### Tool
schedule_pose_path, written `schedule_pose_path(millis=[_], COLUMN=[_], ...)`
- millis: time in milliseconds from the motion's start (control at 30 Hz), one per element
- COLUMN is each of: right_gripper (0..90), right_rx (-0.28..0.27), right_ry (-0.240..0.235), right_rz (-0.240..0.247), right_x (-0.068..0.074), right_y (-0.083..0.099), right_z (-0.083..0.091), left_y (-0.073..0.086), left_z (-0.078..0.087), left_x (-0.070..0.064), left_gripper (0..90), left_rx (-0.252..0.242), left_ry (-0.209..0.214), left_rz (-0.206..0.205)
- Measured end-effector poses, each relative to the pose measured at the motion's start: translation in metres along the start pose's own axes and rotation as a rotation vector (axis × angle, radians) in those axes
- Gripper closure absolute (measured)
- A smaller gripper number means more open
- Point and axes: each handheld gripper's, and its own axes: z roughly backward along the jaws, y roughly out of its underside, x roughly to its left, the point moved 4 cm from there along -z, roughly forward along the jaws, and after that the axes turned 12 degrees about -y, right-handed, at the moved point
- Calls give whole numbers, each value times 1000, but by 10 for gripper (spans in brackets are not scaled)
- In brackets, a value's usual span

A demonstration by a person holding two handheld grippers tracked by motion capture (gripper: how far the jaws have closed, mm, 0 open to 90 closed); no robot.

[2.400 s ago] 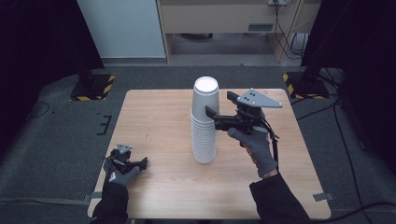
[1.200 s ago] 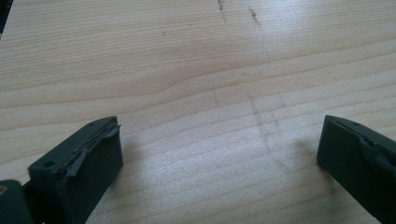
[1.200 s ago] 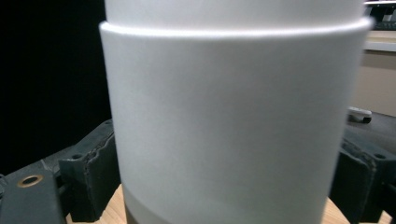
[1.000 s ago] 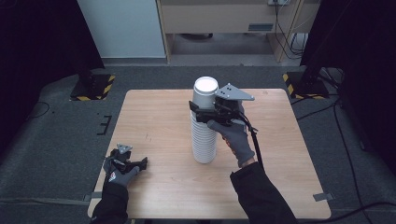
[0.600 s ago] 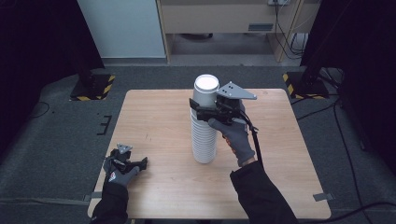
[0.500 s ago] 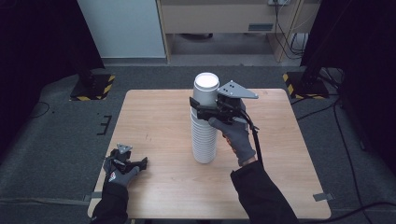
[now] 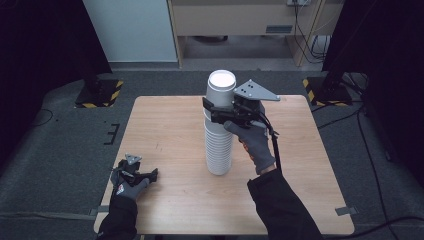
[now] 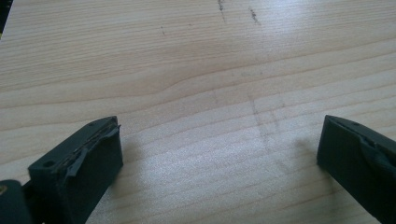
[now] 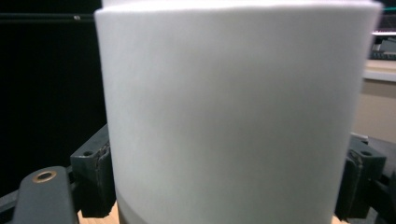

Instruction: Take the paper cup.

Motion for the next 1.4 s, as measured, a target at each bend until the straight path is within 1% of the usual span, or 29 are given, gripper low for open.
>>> schedule_pose_path(millis=[67,100,233,300,567,633,700,867,1100,1267,1400], right_gripper=[159,159,159,159,159,159,159,159,159,159,159], right_rx=[-9,-23,-27,-39,-55,-70,-87,-100,-120,-132,-142], right_ry=[1,0,2,0,2,-5,-4,-1,-1,0,5], right_rz=[-3,0,6,8,9,-2,0,4,-8,-6,-8], right_x=[0,0,-1,0,-1,-1,-2,-1,-3,-3,-4], right_y=[-2,-7,-12,-17,-24,-27,-31,-35,-42,-45,-48], right_z=[0,3,4,6,8,9,10,11,13,17,24], left_y=[0,0,0,0,0,0,0,0,0,0,0], left_z=[0,0,0,0,0,0,0,0,0,0,0], left_x=[0,0,0,0,0,0,0,0,0,0,0], left_gripper=[0,0,0,0,0,0,0,0,0,0,0], left_rx=[0,0,0,0,-1,-1,-1,-1,-1,-1,-1], left_ry=[0,0,0,0,0,0,-1,-1,-1,-1,-1], left_rz=[0,0,0,1,3,2,3,2,2,3,3])
